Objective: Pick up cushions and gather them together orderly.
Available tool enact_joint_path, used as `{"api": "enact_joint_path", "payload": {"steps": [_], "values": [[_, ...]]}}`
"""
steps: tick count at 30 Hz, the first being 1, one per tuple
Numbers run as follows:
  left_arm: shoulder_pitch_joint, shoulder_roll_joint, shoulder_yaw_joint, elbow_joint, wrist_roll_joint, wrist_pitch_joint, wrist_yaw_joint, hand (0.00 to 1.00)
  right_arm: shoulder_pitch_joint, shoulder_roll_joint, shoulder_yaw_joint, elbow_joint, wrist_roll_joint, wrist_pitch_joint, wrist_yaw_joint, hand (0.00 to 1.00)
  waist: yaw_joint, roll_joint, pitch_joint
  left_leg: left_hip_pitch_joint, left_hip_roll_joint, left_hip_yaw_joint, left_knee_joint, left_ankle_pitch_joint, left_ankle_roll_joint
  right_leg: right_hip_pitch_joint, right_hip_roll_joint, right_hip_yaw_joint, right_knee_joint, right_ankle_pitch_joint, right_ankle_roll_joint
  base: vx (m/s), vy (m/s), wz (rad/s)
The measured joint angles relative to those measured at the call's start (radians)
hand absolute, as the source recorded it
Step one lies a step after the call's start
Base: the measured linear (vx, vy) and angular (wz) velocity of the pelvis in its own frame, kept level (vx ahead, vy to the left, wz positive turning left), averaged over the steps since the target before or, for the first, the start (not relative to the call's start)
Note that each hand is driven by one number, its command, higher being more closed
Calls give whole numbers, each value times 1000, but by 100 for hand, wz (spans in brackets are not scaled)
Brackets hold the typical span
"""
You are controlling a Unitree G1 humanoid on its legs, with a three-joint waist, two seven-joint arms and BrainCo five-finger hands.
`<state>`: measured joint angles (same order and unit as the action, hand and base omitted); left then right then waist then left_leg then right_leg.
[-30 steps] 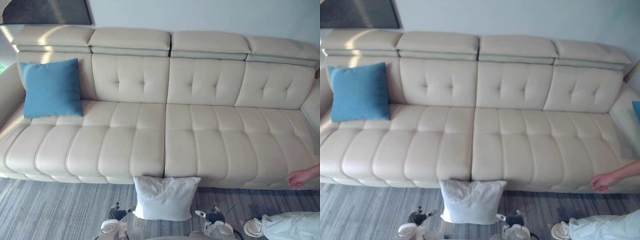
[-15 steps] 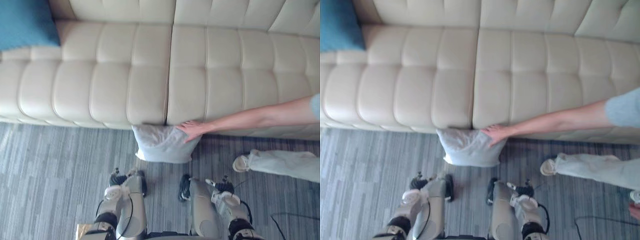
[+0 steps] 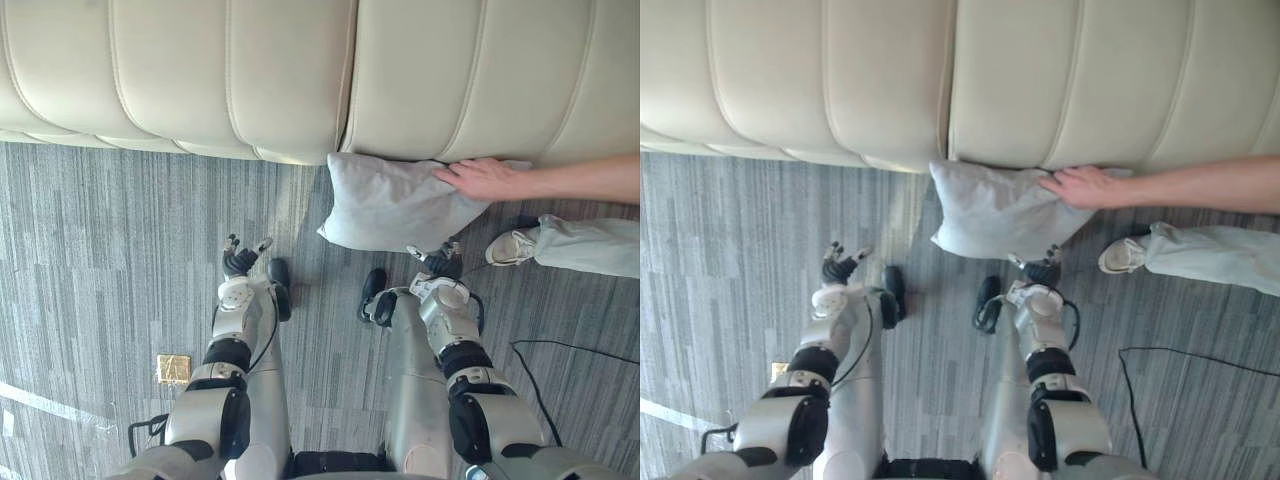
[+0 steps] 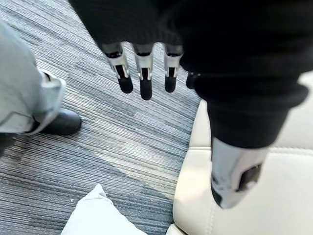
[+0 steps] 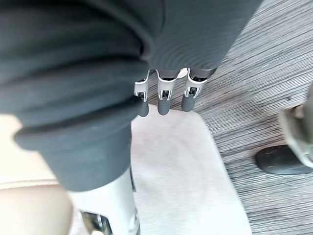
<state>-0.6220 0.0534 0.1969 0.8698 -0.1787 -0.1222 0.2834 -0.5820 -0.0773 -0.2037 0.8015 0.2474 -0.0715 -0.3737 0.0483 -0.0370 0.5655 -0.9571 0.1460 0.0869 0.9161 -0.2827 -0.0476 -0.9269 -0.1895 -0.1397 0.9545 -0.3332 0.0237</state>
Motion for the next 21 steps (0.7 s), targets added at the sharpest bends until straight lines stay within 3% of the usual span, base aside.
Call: {"api": "enact_joint_path", "payload": {"steps": [8,17,19,21], "values": [[18,-23,-103,-42,11,-1,3,0,15,24,51,4,-8,-7,2,0,-2,0,0,52,6,6,-36,9,-6,47,5,-3,-43,21,-10,-12,-33,-5],[265,-46,-158,-84,20,-5,-13,0,294,36,64,-32,-10,-36,29,0,-3,-4,-10,422,-5,71,-256,46,2,392,20,8,-270,83,12,12,10,-10],[317,-43,-162,-82,20,-4,-25,0,359,38,64,-38,-10,-35,44,0,-3,-4,-29,478,-9,77,-294,50,1,447,24,8,-310,92,17,57,19,-8],[410,-40,-164,-69,21,-3,-47,0,467,41,56,-36,-13,-31,66,0,-1,-6,-104,562,-15,97,-362,61,0,523,28,11,-376,105,23,111,17,-11]]}}
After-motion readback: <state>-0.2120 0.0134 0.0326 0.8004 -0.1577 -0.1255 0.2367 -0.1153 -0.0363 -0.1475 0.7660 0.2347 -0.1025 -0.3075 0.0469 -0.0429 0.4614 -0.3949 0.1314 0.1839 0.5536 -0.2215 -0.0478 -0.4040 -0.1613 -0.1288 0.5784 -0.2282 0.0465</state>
